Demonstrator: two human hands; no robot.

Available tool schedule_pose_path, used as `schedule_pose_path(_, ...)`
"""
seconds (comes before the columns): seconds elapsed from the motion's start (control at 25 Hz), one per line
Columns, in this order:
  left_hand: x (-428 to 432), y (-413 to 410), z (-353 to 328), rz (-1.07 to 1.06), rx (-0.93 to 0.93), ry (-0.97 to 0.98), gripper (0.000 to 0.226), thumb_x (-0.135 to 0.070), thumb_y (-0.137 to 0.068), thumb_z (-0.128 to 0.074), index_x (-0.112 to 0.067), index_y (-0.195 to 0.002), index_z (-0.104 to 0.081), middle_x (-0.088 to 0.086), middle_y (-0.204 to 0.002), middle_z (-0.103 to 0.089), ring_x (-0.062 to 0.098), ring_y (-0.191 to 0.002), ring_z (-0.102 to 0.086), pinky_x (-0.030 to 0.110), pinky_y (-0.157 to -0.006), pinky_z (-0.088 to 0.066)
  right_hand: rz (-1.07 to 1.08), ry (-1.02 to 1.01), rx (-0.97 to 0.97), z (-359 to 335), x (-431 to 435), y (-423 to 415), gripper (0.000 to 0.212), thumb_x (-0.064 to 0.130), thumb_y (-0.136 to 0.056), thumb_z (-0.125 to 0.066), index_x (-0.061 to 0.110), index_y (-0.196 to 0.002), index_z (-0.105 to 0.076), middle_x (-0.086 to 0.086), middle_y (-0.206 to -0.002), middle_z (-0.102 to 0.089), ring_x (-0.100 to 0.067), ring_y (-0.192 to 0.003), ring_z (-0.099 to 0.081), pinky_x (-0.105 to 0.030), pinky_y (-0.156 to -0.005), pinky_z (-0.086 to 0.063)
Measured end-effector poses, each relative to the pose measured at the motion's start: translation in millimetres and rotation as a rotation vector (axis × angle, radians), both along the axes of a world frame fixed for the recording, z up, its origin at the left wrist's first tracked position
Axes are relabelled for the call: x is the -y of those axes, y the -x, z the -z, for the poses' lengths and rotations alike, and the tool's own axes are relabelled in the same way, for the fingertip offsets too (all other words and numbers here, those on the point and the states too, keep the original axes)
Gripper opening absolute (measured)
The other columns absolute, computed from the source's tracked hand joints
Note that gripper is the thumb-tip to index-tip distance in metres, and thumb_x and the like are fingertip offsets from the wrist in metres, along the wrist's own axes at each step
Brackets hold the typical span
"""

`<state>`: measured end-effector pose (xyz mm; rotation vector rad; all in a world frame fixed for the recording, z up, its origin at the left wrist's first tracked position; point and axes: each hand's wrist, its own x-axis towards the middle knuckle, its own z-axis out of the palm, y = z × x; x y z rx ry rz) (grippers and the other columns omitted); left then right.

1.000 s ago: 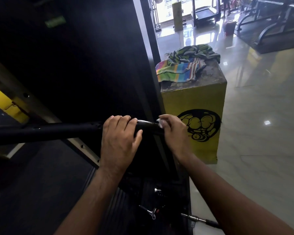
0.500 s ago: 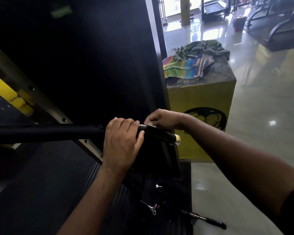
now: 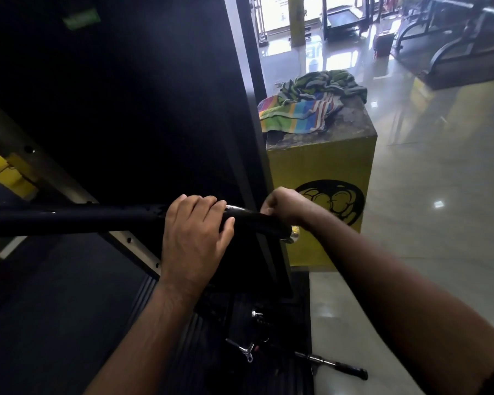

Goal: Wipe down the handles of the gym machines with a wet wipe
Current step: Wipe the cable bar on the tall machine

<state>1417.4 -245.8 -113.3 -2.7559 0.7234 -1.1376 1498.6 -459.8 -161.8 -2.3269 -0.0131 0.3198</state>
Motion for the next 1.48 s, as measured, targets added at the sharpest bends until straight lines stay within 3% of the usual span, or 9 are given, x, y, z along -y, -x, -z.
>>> schedule_pose_path(0.16,2.6,2.2,-3.3,0.014,0.023,0.022,0.035,-0.035,-0.094,-0.058,-0.009,-0.115,-0.069,0.006,-0.114,-0.068,0.026,-0.112,-0.059,0.043,-0.109,-0.034,0.490,0.049,0.282,17.4,-10.4,48.4,0.013,0.008,-0.094,-0.060,0.016,-0.096,-0.070,-0.003,-0.102,-0.065,-0.019,-0.092,-0.062,-0.028,-0.072,-0.055)
schedule_pose_path(0.28,6.9,1.5,-1.7,0.000,0.031,0.035,0.034,-0.034,-0.094,-0.058,-0.009,-0.114,-0.069,0.005,-0.114,-0.068,0.025,-0.112,-0.059,0.043,-0.108,-0.034,0.852,-0.572,0.338,29.2,-43.8,93.4,0.019,0.017,-0.096,-0.059,0.021,-0.115,-0.062,0.002,-0.114,-0.060,-0.012,-0.097,-0.061,-0.022,-0.076,-0.055)
schedule_pose_path(0.48,9.9,1.0,3.4,-0.002,0.032,0.032,0.030,-0.033,-0.094,-0.057,-0.010,-0.110,-0.070,0.004,-0.109,-0.070,0.025,-0.105,-0.059,0.042,-0.101,-0.035,1.276,-1.845,-0.280,42.5,-77.4,82.2,0.019,-0.004,-0.092,-0.061,-0.008,-0.111,-0.061,-0.023,-0.110,-0.066,-0.025,-0.093,-0.068,-0.034,-0.085,-0.058)
schedule_pose_path(0.68,14.7,-3.1,4.7,0.030,0.049,0.008,0.032,-0.031,-0.096,-0.057,-0.009,-0.114,-0.070,0.006,-0.114,-0.070,0.027,-0.111,-0.060,0.044,-0.105,-0.036,1.185,-2.198,-0.277,23.3,-80.4,82.4,0.027,-0.005,-0.094,-0.056,-0.007,-0.120,-0.054,-0.022,-0.124,-0.058,-0.028,-0.108,-0.063,-0.033,-0.078,-0.056)
schedule_pose_path(0.84,7.6,-10.1,-0.3,0.025,0.072,-0.016,0.033,-0.028,-0.097,-0.055,-0.007,-0.118,-0.069,0.010,-0.119,-0.069,0.029,-0.115,-0.059,0.046,-0.107,-0.037,1.036,-2.200,-0.272,4.9,-89.9,80.6,0.027,-0.009,-0.095,-0.049,-0.006,-0.121,-0.053,-0.023,-0.126,-0.058,-0.030,-0.115,-0.061,-0.036,-0.090,-0.053)
schedule_pose_path(1.04,6.8,-4.5,4.9,0.041,0.067,-0.006,0.033,-0.027,-0.096,-0.055,-0.006,-0.116,-0.070,0.011,-0.118,-0.069,0.030,-0.114,-0.061,0.046,-0.106,-0.037,0.903,-2.209,-0.326,-15.0,-101.5,93.5,0.013,-0.011,-0.094,-0.050,-0.008,-0.103,-0.060,-0.022,-0.110,-0.064,-0.026,-0.099,-0.067,-0.036,-0.089,-0.056)
schedule_pose_path(1.16,2.6,-4.9,4.6,0.060,0.067,0.004,0.034,-0.027,-0.095,-0.055,-0.006,-0.117,-0.070,0.011,-0.119,-0.069,0.030,-0.114,-0.060,0.047,-0.106,-0.037,0.851,-1.799,-0.096,-19.0,-96.4,113.1,0.011,-0.008,-0.090,-0.062,-0.005,-0.099,-0.065,-0.020,-0.102,-0.071,-0.026,-0.093,-0.072,-0.034,-0.087,-0.058)
schedule_pose_path(1.32,4.5,-4.3,8.1,0.054,0.054,0.034,0.032,-0.026,-0.093,-0.059,-0.007,-0.115,-0.071,0.009,-0.117,-0.070,0.029,-0.113,-0.060,0.046,-0.107,-0.036,0.682,-0.884,0.685,-17.7,-71.8,111.9,0.030,-0.002,-0.089,-0.065,0.017,-0.110,-0.074,0.008,-0.109,-0.071,-0.003,-0.106,-0.065,-0.022,-0.089,-0.054)
schedule_pose_path(1.48,0.6,0.3,11.1,0.072,0.029,0.072,0.029,-0.024,-0.092,-0.059,-0.005,-0.112,-0.071,0.009,-0.112,-0.071,0.028,-0.111,-0.061,0.046,-0.107,-0.038,0.213,-0.533,0.832,-9.1,-77.2,89.3,0.032,0.004,-0.095,-0.054,0.015,-0.121,-0.068,0.008,-0.121,-0.067,-0.002,-0.115,-0.058,-0.025,-0.100,-0.048)
